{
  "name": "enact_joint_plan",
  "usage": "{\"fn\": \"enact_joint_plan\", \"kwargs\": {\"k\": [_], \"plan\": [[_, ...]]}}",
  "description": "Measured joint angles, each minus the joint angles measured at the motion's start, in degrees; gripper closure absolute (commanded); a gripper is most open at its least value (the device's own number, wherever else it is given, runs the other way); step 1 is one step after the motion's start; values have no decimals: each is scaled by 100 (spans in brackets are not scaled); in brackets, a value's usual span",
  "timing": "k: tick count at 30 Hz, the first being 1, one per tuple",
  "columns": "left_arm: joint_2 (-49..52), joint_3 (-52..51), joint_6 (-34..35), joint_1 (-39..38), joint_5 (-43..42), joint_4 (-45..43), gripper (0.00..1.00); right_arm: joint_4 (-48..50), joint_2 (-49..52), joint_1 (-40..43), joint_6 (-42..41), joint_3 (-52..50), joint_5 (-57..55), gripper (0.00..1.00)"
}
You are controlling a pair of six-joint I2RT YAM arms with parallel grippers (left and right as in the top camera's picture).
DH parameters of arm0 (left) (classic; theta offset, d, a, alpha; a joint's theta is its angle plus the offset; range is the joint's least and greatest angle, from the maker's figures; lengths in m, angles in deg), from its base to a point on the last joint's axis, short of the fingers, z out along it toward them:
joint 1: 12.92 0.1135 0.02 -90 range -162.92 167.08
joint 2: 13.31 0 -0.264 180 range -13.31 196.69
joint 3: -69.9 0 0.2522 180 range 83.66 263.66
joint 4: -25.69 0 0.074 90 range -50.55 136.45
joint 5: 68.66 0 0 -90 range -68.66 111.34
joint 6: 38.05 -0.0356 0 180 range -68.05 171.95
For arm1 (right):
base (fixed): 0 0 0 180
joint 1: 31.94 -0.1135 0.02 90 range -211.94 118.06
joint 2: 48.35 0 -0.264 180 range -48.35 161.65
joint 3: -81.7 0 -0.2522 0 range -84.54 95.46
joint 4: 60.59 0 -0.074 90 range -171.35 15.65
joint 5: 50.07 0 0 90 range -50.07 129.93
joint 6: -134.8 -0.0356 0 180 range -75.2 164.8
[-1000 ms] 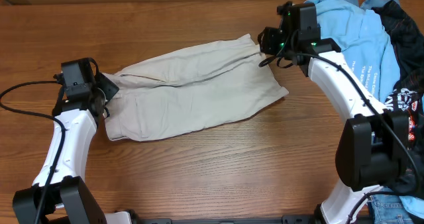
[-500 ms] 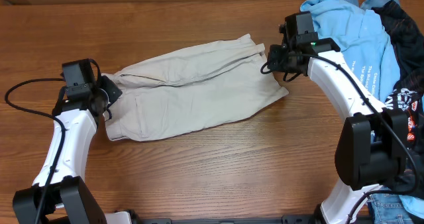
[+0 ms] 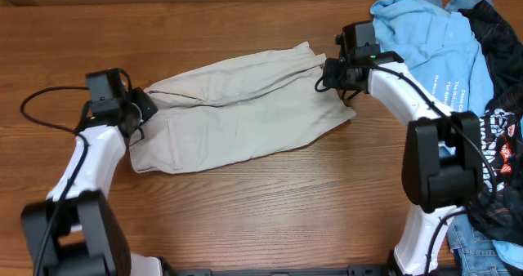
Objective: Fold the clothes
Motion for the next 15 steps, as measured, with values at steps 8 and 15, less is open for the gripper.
{"fn": "enact_joint_plan", "kwargs": {"k": [8,15], "plan": [[684,0,74,-15,155,-754,88,1165,199,-2,2,-7,133,80],[942,0,601,-15,479,-789,85,1773,664,0,2,-7,584,71]]}}
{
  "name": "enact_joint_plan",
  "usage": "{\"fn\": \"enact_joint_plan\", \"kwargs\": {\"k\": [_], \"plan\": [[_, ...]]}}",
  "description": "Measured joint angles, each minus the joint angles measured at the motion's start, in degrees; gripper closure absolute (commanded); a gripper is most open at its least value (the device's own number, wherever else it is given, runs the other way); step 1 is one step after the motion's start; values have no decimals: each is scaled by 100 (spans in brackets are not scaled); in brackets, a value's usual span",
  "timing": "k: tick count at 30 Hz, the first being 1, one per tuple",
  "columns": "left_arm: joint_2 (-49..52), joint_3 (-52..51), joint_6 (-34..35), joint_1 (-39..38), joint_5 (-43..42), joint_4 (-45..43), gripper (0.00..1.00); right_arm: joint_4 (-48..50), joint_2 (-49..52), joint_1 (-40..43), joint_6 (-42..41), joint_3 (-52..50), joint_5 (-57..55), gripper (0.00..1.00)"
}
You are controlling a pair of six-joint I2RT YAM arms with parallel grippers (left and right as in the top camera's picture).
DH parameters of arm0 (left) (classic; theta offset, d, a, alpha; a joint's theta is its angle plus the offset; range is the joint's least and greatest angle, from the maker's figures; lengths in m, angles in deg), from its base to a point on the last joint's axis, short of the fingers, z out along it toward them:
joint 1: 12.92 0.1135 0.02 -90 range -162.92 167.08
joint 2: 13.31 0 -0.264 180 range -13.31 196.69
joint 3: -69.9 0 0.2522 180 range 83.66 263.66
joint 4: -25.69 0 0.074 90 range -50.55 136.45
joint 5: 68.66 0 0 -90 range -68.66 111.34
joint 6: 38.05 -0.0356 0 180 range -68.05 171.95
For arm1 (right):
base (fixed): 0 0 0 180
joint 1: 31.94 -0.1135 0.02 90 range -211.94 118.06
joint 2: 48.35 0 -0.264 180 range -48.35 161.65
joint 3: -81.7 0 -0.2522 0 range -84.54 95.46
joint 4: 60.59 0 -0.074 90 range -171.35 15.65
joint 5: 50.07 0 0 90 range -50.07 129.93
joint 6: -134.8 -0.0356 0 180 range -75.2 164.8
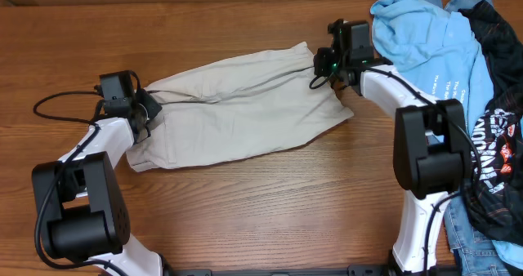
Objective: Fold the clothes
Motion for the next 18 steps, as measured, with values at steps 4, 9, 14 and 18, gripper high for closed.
{"fn": "enact_joint_plan", "kwargs": {"k": [4,9,14,18], "plan": [[72,46,146,-11,4,59,84,-66,151,0,0,7,153,56],[74,175,188,-11,0,590,75,-387,105,0,17,39,221,49],[70,354,98,-20,-24,1346,67,-1429,-22,-2,177,186,114,49],[28,481,-42,-22,-74,2103,57,-2503,-144,-20,247,297,13,53]]}}
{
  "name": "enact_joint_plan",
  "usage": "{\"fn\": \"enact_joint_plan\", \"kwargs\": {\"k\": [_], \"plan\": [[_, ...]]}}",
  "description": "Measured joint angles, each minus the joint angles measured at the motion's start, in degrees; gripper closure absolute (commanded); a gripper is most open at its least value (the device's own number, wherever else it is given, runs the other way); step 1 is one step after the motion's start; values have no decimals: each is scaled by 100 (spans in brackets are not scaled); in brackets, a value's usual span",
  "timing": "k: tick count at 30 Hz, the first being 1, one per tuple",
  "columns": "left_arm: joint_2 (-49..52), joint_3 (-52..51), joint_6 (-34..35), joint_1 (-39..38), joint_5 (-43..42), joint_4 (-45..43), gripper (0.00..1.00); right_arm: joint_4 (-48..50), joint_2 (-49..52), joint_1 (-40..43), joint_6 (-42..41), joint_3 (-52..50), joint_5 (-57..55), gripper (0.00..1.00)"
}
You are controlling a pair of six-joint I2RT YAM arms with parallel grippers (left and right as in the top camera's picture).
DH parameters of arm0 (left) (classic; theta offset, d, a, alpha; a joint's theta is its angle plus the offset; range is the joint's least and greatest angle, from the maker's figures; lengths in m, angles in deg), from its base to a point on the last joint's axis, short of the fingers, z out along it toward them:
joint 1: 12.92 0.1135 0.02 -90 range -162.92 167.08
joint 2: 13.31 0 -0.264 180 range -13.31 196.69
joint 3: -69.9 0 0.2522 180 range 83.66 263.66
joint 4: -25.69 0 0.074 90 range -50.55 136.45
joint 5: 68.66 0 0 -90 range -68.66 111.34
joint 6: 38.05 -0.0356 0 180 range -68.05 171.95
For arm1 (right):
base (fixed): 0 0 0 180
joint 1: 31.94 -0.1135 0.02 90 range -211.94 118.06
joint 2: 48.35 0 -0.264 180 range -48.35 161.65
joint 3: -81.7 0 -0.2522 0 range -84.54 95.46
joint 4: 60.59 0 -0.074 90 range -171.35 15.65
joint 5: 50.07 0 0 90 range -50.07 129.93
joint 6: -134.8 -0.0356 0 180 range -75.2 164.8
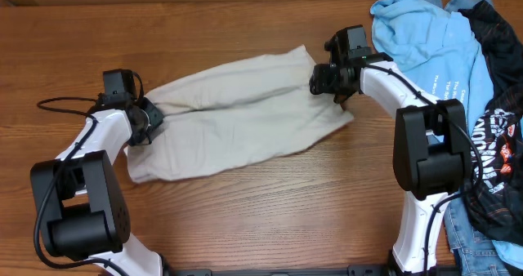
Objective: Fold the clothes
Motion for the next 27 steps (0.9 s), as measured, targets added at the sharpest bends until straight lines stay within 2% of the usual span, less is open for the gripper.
{"fn": "enact_joint_plan", "kwargs": {"k": [4,8,11,19,20,23,27], "plan": [[-72,13,-168,2,-2,507,54,-850,-90,-17,-20,31,-26,54],[-85,13,-304,17,13,643,48,-1526,-118,-17,-127,52,-68,60],[-94,17,-413,83,11,660,45,-2135,-120,-20,-297,63,-52,60],[-114,-15,-540,304,-251,570,46,-2271,-203,-57,-463,-33,-4,60],[-122,-31,-560,315,-278,542,46,-2245,-229,-57,-466,-55,4,63],[-138,-55,-586,334,-341,505,45,-2201,-352,-57,-424,-140,-11,90],[-140,-55,-603,391,-387,468,44,-2151,-654,-37,-385,-190,-151,91]]}}
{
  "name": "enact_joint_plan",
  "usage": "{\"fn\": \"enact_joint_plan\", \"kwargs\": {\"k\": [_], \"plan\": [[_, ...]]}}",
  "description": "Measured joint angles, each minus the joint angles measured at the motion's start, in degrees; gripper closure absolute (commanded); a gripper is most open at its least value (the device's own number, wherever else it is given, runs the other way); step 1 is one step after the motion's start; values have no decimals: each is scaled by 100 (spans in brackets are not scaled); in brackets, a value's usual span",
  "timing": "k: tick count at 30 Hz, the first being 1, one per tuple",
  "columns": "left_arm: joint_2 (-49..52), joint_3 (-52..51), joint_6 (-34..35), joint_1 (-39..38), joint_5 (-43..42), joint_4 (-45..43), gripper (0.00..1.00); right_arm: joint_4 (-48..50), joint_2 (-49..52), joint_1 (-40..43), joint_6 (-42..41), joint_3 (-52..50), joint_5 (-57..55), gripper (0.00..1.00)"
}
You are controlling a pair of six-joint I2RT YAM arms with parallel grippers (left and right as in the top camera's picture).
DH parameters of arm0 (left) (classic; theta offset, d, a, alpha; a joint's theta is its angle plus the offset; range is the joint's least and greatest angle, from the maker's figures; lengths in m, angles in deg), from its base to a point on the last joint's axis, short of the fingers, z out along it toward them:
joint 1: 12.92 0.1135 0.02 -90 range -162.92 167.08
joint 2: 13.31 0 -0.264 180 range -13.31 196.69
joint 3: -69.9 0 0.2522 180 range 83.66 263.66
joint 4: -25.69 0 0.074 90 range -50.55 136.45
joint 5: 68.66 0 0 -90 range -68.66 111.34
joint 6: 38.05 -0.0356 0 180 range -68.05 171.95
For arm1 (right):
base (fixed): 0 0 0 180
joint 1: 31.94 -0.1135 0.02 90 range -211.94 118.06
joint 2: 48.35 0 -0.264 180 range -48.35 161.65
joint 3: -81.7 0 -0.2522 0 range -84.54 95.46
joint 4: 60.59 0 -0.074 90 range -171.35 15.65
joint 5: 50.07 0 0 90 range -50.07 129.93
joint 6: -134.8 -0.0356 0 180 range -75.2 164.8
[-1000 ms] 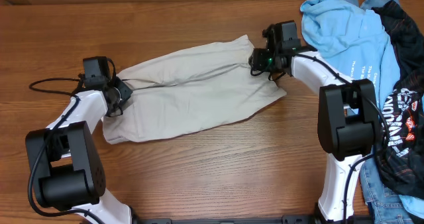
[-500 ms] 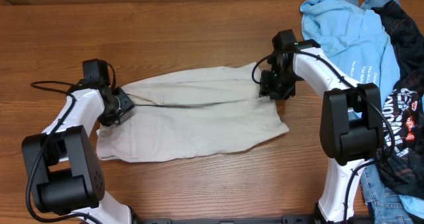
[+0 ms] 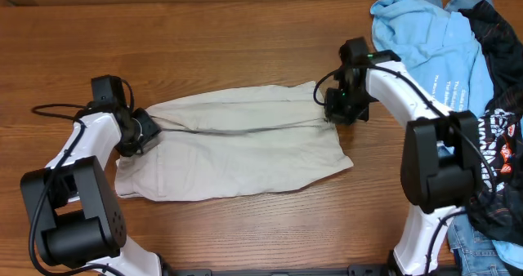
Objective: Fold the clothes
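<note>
Beige shorts (image 3: 237, 149) lie spread across the middle of the wooden table, long axis left to right, with a crease running along the upper half. My left gripper (image 3: 140, 131) is at the shorts' left end, shut on the cloth there. My right gripper (image 3: 331, 110) is at the upper right corner, shut on that edge of the shorts. The fingertips of both are hidden by the wrists and the cloth.
A heap of other clothes fills the right side: a light blue shirt (image 3: 429, 39), a dark printed garment (image 3: 498, 121) and jeans (image 3: 482, 243) at the lower right. A black cable (image 3: 57, 110) trails left of the left arm.
Both grippers have moved toward the near edge with the shorts. The cloth, slanted up to the right before, now lies level and flatter, lower on the table.
At first the shorts lay slanted, with my grippers at their left end and upper right corner. At the following two moments both grippers stayed at those ends with small shifts. Now the shorts lie stretched level between them, nearer the front.
</note>
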Motion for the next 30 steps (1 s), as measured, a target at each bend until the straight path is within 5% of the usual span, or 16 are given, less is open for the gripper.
{"fn": "enact_joint_plan", "kwargs": {"k": [7,8,9,16,30], "plan": [[0,0,-44,28,-42,0,44,175,-177,2,98,0,-44,96],[0,0,-50,28,-42,0,44,195,-177,2,103,0,-50,93],[0,0,-63,28,-44,2,44,216,-177,2,111,-2,-57,80],[0,0,-85,31,-57,4,44,293,-177,0,114,-4,-59,64],[0,0,-103,31,-61,9,43,929,-177,-15,138,-407,188,70]]}}
